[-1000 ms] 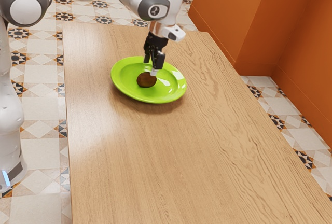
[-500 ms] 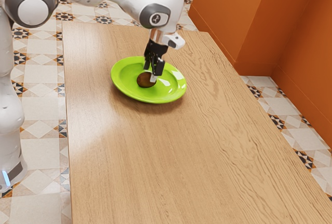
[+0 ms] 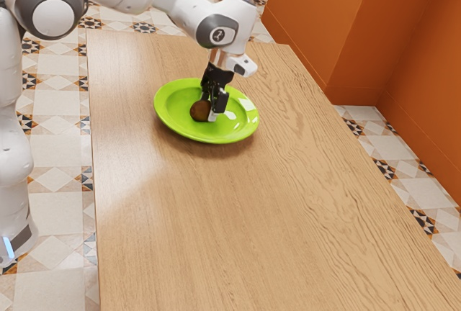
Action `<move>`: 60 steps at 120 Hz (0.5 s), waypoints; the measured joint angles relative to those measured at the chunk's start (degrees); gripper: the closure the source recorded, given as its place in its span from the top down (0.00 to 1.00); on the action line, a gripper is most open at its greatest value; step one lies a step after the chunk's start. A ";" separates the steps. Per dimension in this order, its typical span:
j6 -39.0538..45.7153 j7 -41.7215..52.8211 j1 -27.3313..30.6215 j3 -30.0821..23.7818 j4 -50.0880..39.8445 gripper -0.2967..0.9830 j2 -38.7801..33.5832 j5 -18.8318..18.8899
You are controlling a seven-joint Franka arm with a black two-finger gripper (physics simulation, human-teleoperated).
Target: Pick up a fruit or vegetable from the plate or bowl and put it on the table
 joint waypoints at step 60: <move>-0.41 -0.15 1.49 -0.04 0.05 0.44 -0.63 0.13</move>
